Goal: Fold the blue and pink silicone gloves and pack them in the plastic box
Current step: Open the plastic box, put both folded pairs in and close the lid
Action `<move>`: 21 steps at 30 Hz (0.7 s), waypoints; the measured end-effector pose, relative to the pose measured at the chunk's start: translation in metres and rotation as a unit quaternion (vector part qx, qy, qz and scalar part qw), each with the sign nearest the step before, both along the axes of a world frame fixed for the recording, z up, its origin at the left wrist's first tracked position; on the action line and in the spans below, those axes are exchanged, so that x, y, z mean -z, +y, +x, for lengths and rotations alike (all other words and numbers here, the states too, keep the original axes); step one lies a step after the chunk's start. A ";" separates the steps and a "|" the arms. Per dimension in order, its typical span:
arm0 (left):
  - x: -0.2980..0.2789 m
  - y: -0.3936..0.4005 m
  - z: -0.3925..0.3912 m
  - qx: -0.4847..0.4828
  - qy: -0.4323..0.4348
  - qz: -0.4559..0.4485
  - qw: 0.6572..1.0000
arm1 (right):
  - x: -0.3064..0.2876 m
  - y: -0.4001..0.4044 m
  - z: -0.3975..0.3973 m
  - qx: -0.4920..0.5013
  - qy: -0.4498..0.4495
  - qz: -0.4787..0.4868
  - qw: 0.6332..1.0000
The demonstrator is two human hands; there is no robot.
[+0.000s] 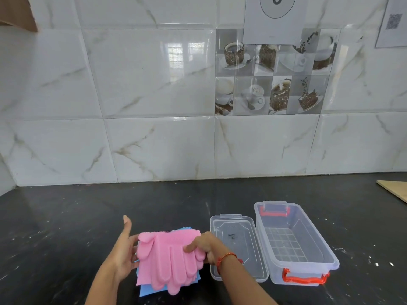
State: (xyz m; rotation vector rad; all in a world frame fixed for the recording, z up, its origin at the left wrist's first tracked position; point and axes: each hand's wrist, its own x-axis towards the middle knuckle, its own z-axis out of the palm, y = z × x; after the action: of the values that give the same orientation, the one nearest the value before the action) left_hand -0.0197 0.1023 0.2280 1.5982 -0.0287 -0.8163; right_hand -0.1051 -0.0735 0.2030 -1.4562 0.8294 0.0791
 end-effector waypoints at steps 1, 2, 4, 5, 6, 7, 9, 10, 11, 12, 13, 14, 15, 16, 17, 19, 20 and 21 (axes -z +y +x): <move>-0.001 0.000 -0.001 0.003 0.000 -0.001 1.000 | 0.001 0.000 -0.001 0.004 -0.009 0.005 1.000; -0.001 -0.001 -0.002 0.005 -0.009 0.003 1.000 | 0.001 0.000 -0.003 0.011 -0.017 0.005 1.000; 0.002 -0.003 -0.005 0.007 -0.035 -0.001 0.999 | 0.005 -0.003 -0.005 0.022 -0.040 0.011 0.999; 0.002 -0.004 -0.007 0.008 -0.049 -0.001 0.999 | 0.005 -0.003 -0.007 0.022 -0.053 0.013 0.998; 0.003 -0.005 -0.008 0.010 -0.061 -0.001 0.998 | 0.005 -0.003 -0.009 0.019 -0.065 0.012 0.998; 0.005 -0.005 -0.009 0.014 -0.066 -0.001 0.998 | 0.007 -0.002 -0.010 0.019 -0.075 0.008 0.997; 0.007 -0.003 -0.010 0.029 -0.070 0.008 0.997 | 0.009 -0.001 -0.012 0.031 -0.091 0.007 0.995; 0.009 -0.002 -0.010 0.036 -0.069 0.015 0.997 | 0.011 0.000 -0.012 0.039 -0.096 0.005 0.995; 0.008 -0.001 -0.009 0.046 -0.071 0.025 0.996 | 0.013 0.001 -0.011 0.045 -0.099 -0.002 0.994; 0.008 0.000 -0.009 0.060 -0.077 0.035 0.995 | 0.015 0.002 -0.010 0.047 -0.099 -0.015 0.994; 0.006 0.000 -0.010 0.077 -0.086 0.047 0.992 | 0.017 0.002 -0.010 0.047 -0.100 -0.028 0.993; 0.004 -0.001 -0.012 0.095 -0.096 0.054 0.989 | 0.017 0.002 -0.009 0.047 -0.102 -0.040 0.993; 0.001 -0.002 -0.014 0.110 -0.106 0.058 0.987 | 0.017 0.002 -0.009 0.047 -0.102 -0.049 0.992; 0.000 -0.003 -0.016 0.121 -0.116 0.058 0.984 | 0.016 0.002 -0.010 0.045 -0.101 -0.055 0.992; -0.003 -0.004 -0.019 0.130 -0.124 0.057 0.982 | 0.016 0.002 -0.010 0.042 -0.102 -0.059 0.992; -0.005 -0.005 -0.020 0.143 -0.137 0.055 0.979 | 0.013 0.002 -0.013 0.032 -0.108 -0.071 0.991; -0.004 -0.004 -0.020 0.146 -0.143 0.054 0.978 | 0.013 0.002 -0.014 0.026 -0.112 -0.075 0.991; -0.003 -0.004 -0.021 0.144 -0.147 0.052 0.977 | 0.014 0.002 -0.015 0.023 -0.117 -0.077 0.990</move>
State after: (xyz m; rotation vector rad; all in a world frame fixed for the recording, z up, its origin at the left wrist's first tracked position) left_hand -0.0404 0.0984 0.2314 1.8290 -0.4443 -0.8047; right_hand -0.1203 -0.0713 0.1893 -1.5557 0.6863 -0.1917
